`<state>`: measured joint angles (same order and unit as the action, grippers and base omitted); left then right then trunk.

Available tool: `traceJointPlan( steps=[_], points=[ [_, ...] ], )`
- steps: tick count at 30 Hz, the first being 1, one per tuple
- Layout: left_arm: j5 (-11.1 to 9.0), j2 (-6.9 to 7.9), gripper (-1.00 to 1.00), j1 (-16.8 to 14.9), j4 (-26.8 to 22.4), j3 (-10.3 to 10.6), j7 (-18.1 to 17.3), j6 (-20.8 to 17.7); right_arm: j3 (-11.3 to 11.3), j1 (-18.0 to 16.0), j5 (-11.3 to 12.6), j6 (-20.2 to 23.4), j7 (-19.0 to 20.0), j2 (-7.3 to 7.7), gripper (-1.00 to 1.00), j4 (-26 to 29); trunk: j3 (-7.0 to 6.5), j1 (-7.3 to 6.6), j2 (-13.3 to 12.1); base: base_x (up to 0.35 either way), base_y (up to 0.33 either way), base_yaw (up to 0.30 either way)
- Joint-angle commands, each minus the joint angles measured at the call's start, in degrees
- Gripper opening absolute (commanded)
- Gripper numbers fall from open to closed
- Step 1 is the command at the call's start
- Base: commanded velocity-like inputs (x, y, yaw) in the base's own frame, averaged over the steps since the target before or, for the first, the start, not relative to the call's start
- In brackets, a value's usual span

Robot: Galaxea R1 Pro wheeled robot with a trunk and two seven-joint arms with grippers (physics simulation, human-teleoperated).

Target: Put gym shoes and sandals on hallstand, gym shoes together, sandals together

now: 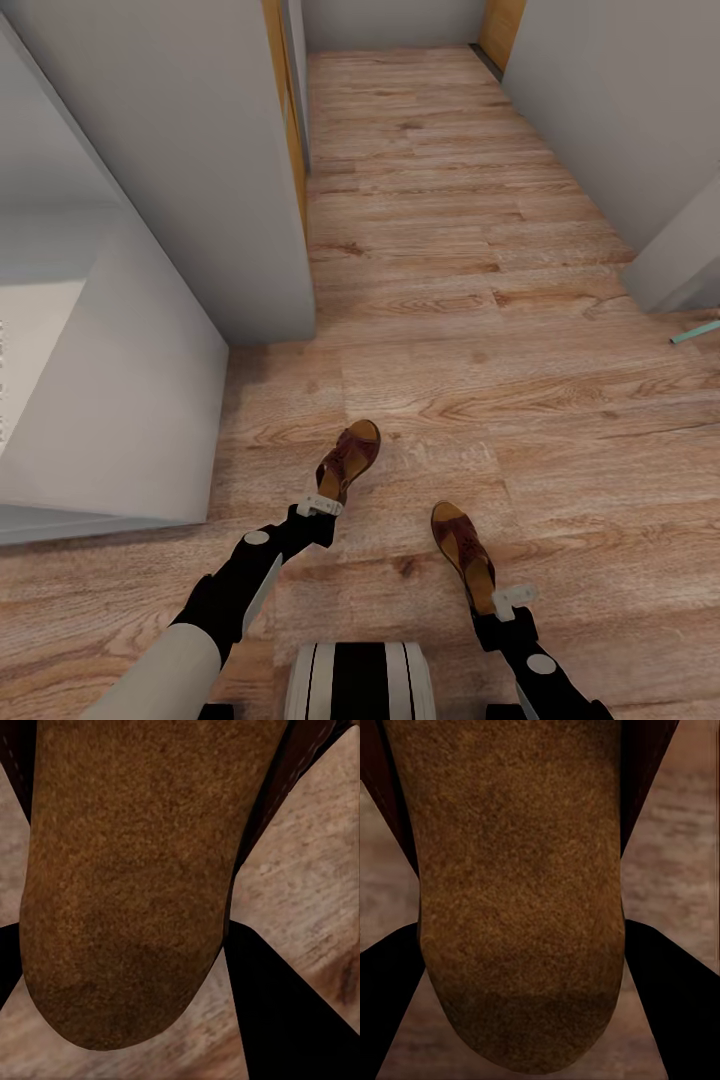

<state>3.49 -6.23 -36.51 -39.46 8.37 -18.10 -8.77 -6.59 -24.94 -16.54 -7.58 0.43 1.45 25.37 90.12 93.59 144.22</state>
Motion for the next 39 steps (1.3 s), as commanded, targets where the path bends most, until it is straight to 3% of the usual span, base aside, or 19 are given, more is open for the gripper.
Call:
traceJointPlan(
  steps=[1, 20, 28, 33, 39],
  points=[
    [0.5, -0.01, -1.00, 0.0, -0.1, -0.1, -0.4, -0.3, -0.3, 0.0, -0.6, -0.2, 0.0, -0.04, -1.00, -0.1, -0.20, -0.03, 0.0, 0.000, 0.000, 0.000],
    [0.7, 0.59, -1.00, 0.3, 0.5, -0.5, -0.1, -0.4, -0.4, 0.0, -0.6, -0.8, -0.1, 0.04, -1.00, 0.2, -4.41, -0.52, -0.3, 0.000, 0.000, 0.000],
    [0.5, 2.02, -1.00, 5.8, 0.5, -0.6, 2.7, 0.4, -0.7, 0.0, -0.7, -1.4, -0.8, 0.19, -1.00, 0.4, -6.45, -0.73, -0.4, 0.000, 0.000, 0.000],
    [0.5, 2.06, -1.00, 9.3, 0.7, -0.6, 7.2, 5.7, -0.8, 0.0, -0.6, -1.5, -0.8, 1.74, -1.00, 0.3, -7.98, -0.86, -0.4, 0.000, 0.000, 0.000],
    [0.4, 2.05, -1.00, 11.6, 0.7, -0.6, 9.2, 7.9, -0.9, 0.0, -0.2, -1.6, -0.8, 2.07, -1.00, 0.3, -9.84, -1.01, -0.5, 0.000, 0.000, 0.000]
  ],
)
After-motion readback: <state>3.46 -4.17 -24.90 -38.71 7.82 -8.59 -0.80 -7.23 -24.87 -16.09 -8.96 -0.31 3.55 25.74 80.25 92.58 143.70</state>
